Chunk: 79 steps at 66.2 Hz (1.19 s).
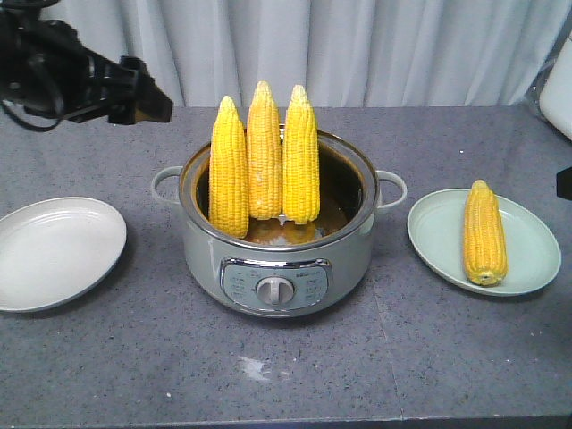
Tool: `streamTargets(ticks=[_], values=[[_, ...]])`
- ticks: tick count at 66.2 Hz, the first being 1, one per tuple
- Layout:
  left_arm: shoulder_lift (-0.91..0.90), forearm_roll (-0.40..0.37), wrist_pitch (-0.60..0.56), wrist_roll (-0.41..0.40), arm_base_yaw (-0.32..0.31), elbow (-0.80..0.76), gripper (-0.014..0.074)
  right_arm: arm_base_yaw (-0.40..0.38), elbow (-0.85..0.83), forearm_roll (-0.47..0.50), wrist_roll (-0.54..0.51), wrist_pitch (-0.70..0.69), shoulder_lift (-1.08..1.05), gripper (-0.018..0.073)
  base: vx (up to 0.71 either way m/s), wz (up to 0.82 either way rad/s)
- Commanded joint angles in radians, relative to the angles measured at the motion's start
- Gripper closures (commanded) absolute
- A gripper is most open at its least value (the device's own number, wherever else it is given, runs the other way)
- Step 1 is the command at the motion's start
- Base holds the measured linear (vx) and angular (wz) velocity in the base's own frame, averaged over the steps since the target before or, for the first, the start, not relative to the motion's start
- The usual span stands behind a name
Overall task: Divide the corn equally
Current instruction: 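Grasp a corn cob in the pot with the left gripper and lift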
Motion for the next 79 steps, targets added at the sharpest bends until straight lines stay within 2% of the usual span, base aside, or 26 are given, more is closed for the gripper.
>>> streamTargets(ticks=[1, 5, 14, 31, 79], values=[[0.043, 0.03, -0.072, -0.043, -0.036, -0.095, 0.0022, -0.006, -0.026, 0.018, -0.006, -0.058, -0.016, -0.0017, 0.0, 0.0], [0.088, 0.06, -0.075, -0.064, -0.053, -0.14, 0.0022, -0.006, -0.026, 0.018, -0.006, -0.058, -0.016, -0.0017, 0.0, 0.0], [0.184, 0.066, -0.096, -0.098, -0.072, -0.215, 0.0022, -0.006, -0.026, 0.018, -0.006, -0.058, -0.016, -0.0017, 0.0, 0.0], [0.303, 0.074, -0.112, -0.098, -0.1, -0.308, 0.0022, -0.006, -0.026, 0.018, -0.003, -0.058, -0.016, -0.0017, 0.0, 0.0], [0.378, 0.075, -0.155, -0.095, -0.101, -0.306, 0.004, -0.006, -0.026, 0.018, -0.003, -0.061, -0.016, -0.0017, 0.0, 0.0]])
